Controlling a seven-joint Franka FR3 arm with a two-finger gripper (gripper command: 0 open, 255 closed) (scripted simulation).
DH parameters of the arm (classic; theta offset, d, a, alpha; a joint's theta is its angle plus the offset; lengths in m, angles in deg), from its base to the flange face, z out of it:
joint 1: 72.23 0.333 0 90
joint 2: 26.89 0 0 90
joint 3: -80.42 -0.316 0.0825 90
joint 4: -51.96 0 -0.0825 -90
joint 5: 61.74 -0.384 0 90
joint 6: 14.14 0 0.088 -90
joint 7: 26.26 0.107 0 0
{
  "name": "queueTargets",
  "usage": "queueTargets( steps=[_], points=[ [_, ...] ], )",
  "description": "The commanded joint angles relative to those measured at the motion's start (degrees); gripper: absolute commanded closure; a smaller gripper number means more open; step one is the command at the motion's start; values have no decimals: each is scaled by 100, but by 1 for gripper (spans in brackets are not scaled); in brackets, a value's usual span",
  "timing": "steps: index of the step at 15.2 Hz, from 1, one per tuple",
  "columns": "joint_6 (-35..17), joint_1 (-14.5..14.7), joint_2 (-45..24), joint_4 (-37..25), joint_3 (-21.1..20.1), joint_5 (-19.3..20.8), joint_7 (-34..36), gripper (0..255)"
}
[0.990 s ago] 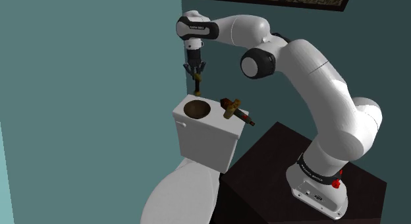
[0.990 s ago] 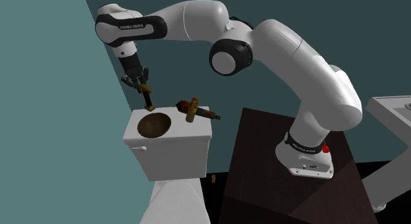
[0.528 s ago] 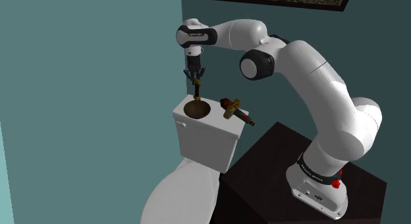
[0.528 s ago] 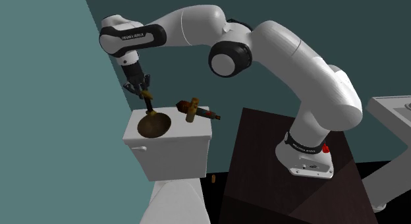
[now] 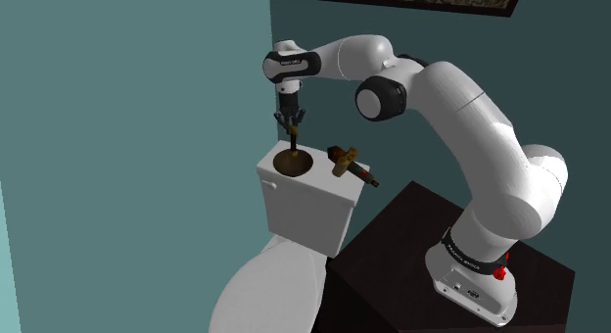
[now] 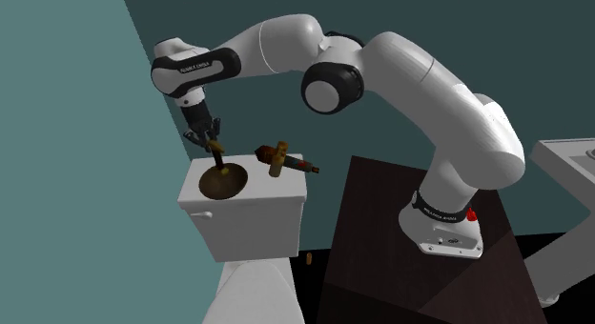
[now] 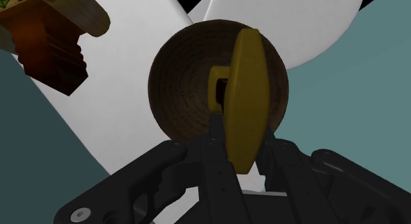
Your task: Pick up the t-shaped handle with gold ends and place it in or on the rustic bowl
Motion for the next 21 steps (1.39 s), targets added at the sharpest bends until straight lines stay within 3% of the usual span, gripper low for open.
queueTargets(
  steps=[1,12,13,18,21],
  points=[
    [-94,5,-105,-16,-6,-6,1,255],
    [-259,6,-227,28,-12,-14,-16,255],
    [-259,6,-227,28,-12,-14,-16,0],
    [-259,6,-228,28,-12,-14,-16,0],
    [534,-93,-516,-1062,-24,9,63,0]
  ],
)
